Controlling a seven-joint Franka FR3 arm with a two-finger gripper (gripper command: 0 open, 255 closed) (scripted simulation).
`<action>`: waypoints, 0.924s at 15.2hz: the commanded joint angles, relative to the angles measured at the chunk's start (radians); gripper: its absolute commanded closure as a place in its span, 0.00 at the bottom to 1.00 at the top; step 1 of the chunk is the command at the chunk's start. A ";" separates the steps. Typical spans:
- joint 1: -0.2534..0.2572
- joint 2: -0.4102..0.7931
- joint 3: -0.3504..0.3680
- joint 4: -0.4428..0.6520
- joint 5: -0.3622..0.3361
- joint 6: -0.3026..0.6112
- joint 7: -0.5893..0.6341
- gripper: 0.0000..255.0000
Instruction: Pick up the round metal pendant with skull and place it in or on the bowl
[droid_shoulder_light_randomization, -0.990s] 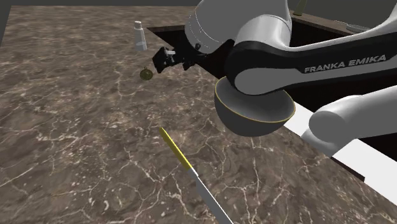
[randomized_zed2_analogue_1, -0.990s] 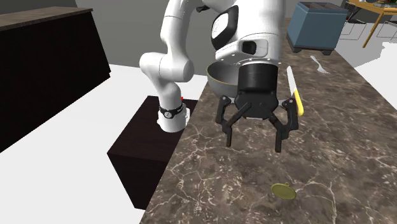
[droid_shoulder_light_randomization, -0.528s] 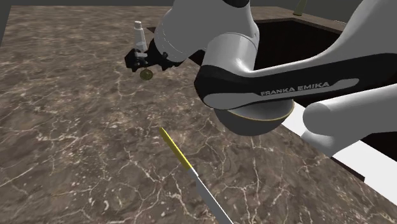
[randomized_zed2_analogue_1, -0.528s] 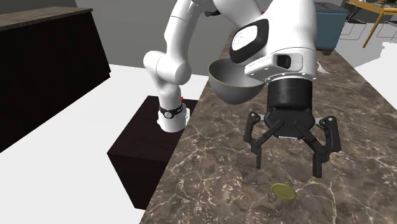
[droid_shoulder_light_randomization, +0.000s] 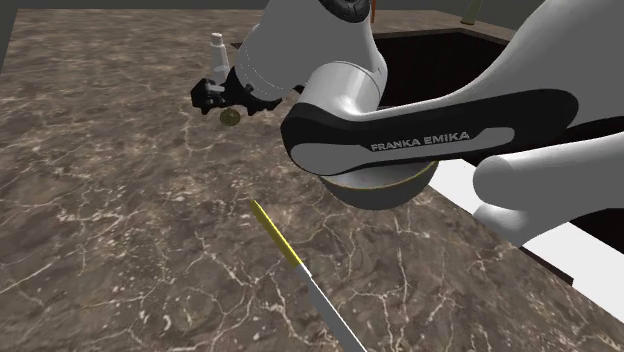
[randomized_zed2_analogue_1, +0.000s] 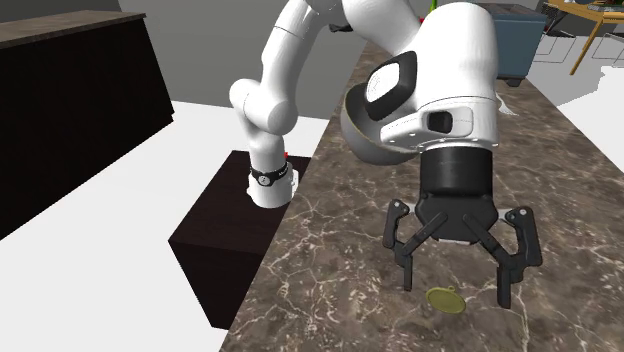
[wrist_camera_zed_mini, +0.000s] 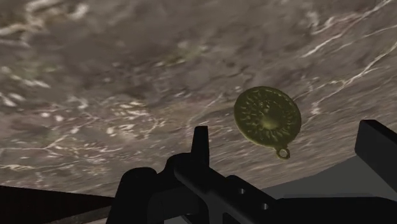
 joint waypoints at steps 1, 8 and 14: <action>-0.012 -0.018 0.014 -0.009 -0.034 -0.001 -0.033 0.00; -0.013 -0.021 0.015 -0.008 -0.028 -0.003 -0.037 1.00; -0.013 -0.021 0.015 -0.008 -0.028 -0.003 -0.037 1.00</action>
